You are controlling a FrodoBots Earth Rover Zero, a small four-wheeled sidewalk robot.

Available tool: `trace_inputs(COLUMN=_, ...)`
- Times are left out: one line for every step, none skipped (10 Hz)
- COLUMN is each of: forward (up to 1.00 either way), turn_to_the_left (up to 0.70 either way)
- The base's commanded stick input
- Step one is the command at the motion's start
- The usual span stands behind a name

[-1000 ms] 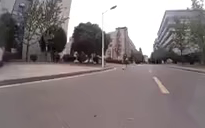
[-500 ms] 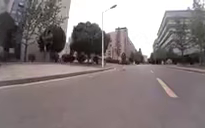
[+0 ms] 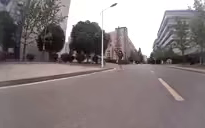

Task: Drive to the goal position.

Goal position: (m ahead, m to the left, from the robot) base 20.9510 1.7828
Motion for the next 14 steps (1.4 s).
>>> trace_inputs(forward=0.70, turn_to_the_left=-0.08)
trace_inputs(forward=0.70, turn_to_the_left=-0.14)
trace_inputs(forward=0.70, turn_to_the_left=-0.14)
trace_inputs(forward=0.70, turn_to_the_left=-0.14)
trace_inputs(forward=0.70, turn_to_the_left=-0.14)
trace_inputs(forward=0.70, turn_to_the_left=-0.14)
trace_inputs(forward=0.70, turn_to_the_left=-0.14)
trace_inputs(forward=0.60, turn_to_the_left=-0.10)
trace_inputs(forward=0.50, turn_to_the_left=-0.06)
trace_inputs(forward=0.30, turn_to_the_left=0.00)
trace_inputs(forward=0.00, turn_to_the_left=0.00)
trace_inputs(forward=0.17, turn_to_the_left=0.00)
trace_inputs(forward=0.52, turn_to_the_left=0.00)
trace_inputs(forward=0.70, turn_to_the_left=0.00)
